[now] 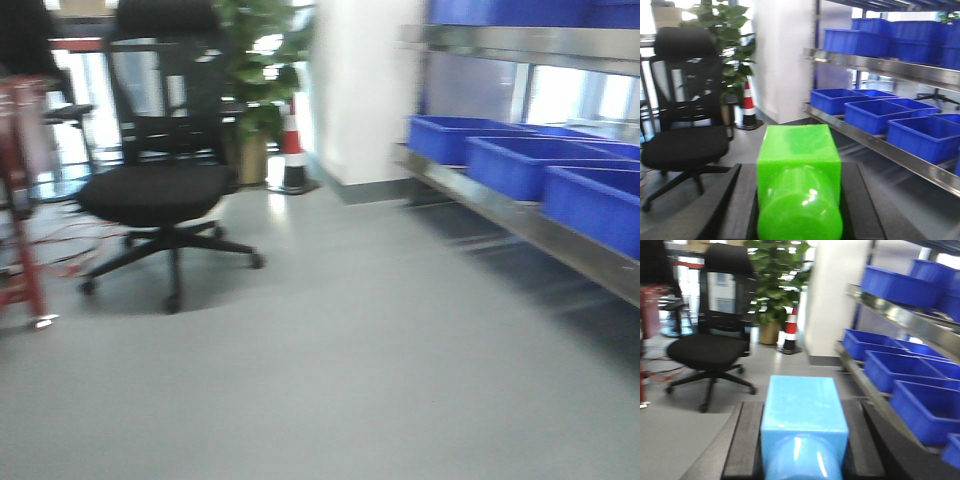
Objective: Grab block from conveyor and place in blue bin
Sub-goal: 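Turn and drive the base up to the shelf of blue bins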
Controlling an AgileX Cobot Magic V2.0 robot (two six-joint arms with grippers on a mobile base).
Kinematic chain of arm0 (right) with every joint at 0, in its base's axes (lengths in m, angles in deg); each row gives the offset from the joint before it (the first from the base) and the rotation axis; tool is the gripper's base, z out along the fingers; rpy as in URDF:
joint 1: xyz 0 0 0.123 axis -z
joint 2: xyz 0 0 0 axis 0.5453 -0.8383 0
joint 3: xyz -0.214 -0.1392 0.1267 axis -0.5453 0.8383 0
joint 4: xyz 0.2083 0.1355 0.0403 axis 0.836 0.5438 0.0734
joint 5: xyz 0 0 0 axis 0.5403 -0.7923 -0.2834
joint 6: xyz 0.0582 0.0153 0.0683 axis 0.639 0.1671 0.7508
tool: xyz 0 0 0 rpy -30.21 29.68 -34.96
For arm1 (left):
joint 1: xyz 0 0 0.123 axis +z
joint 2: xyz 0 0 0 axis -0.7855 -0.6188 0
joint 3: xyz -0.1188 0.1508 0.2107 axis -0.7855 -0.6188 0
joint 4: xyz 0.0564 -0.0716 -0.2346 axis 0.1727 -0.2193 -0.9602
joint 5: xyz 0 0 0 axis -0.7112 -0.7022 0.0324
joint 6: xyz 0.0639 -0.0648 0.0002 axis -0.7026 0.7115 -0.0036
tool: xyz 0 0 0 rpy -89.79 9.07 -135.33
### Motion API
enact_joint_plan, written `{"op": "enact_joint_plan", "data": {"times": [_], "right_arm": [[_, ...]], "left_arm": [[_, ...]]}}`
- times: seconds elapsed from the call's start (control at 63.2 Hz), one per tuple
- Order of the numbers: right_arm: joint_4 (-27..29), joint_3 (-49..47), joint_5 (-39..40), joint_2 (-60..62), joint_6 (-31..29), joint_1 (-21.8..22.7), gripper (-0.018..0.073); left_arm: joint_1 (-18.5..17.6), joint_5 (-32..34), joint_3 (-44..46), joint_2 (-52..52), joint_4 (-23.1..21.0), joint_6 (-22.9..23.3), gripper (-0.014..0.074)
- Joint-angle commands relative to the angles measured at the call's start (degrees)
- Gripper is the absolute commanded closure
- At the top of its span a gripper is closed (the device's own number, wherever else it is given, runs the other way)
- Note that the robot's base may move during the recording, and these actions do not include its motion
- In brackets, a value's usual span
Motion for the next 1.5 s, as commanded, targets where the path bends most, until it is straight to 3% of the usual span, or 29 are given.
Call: {"op": "enact_joint_plan", "data": {"times": [0.0, 1.488], "right_arm": [[-0.1, 0.1, 1.0, 0.1, -0.3, 0.1, 0.0721], [-0.1, 0.1, 1.0, 0.1, -0.3, 0.1, 0.0721]], "left_arm": [[0.0, 1.2, 0.0, 0.2, 0.1, 0.0, 0.0708], [0.0, 1.2, 0.0, 0.2, 0.1, 0.0, 0.0708]]}}
